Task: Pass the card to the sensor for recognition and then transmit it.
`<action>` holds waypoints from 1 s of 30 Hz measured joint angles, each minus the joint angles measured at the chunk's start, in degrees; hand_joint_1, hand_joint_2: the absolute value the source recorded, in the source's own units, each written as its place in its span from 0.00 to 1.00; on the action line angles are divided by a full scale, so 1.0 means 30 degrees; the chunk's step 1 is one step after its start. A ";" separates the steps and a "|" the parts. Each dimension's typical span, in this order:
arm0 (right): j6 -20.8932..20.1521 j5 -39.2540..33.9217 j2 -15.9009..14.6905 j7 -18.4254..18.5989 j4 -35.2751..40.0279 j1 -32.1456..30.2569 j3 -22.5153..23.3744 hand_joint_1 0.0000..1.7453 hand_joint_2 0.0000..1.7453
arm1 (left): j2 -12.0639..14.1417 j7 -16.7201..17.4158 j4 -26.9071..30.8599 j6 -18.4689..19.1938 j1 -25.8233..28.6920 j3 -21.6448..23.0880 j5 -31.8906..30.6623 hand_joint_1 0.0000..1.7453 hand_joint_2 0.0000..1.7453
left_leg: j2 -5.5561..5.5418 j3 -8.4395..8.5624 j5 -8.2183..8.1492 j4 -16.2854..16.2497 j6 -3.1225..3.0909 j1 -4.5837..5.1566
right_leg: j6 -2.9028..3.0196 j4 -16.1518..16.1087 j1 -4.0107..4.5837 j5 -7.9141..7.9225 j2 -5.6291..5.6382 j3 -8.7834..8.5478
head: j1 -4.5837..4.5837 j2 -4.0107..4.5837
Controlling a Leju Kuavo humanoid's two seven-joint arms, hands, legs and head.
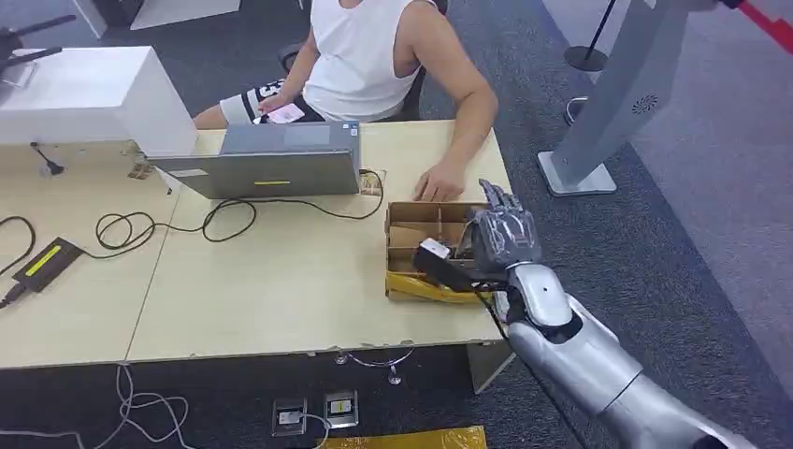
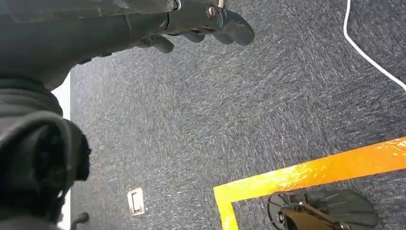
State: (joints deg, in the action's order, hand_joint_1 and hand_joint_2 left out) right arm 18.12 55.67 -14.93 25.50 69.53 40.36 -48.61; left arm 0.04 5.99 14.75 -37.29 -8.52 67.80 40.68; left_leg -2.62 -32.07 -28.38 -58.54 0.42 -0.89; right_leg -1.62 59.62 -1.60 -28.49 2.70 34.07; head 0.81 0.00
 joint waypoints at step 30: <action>-0.1691 -0.0408 -0.2455 0.1378 0.3228 0.3501 0.1034 1.00 1.00 | -0.0211 -0.0131 0.0000 -0.0160 -0.0271 0.0000 -0.0415 0.00 0.00 | 0.0010 0.0002 -0.0001 -0.0001 0.0000 -0.0001 | 0.0000 -0.0001 0.0001 -0.0001 0.0001 0.0001 | 0.0000 0.0000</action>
State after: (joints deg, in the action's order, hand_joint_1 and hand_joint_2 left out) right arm 13.05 54.45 -22.29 29.64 79.21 50.87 -45.51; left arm -0.59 5.60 14.75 -37.77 -9.34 67.80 39.43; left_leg -2.59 -32.06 -28.38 -58.55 0.42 -0.89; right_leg -1.61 59.62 -1.60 -28.49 2.70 34.08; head 0.81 0.00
